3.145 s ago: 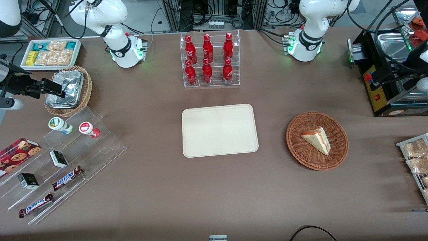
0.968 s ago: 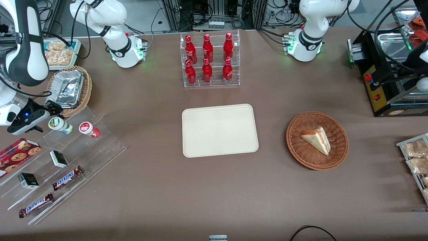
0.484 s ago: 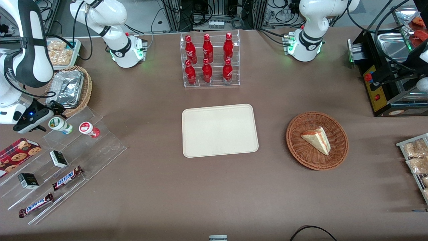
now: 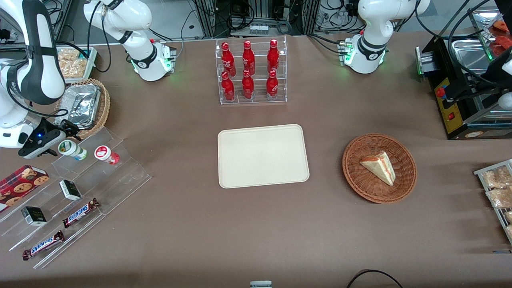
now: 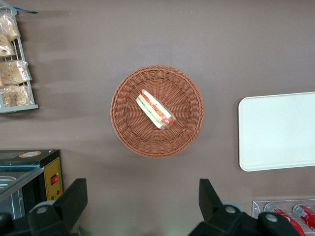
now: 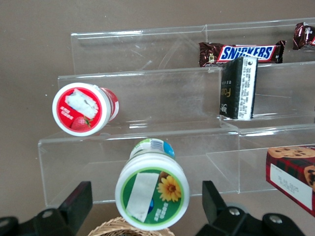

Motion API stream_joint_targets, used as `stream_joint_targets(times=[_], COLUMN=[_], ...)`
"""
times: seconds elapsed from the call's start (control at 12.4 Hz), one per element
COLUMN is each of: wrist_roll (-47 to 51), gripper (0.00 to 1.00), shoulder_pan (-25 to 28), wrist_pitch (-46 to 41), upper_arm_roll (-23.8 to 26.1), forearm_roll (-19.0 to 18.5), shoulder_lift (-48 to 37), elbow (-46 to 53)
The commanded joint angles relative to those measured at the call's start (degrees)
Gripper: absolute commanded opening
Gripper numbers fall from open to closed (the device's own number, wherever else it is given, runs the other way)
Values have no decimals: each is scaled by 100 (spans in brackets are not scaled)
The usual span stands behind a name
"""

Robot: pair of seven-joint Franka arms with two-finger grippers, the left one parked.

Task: Place green gum on tray
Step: 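Close the right gripper around the green-labelled gum tub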

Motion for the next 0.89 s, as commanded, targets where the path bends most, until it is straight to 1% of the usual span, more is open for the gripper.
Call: stream_joint_targets(times=[0.0, 0.08, 0.16, 0.24, 0.32, 0.4, 0.48, 0.81], wrist_roll=[-91, -91, -91, -100, -100, -100, -91, -12], gripper=[99, 98, 93, 74, 39, 8, 0, 0], shoulder_pan=[-67, -102, -103, -103, -103, -103, -85, -32], wrist_pitch=[160, 160, 151, 134, 116, 98, 98, -85], upper_arm_roll=[1, 1, 1, 1, 1, 1, 1, 63], forearm_roll=[-62, -62, -62, -80, -80, -89, -89, -89], shoulder_lift=[4, 13, 13, 13, 22, 48, 57, 22], elbow=[-86, -86, -86, -86, -86, -86, -78, 150])
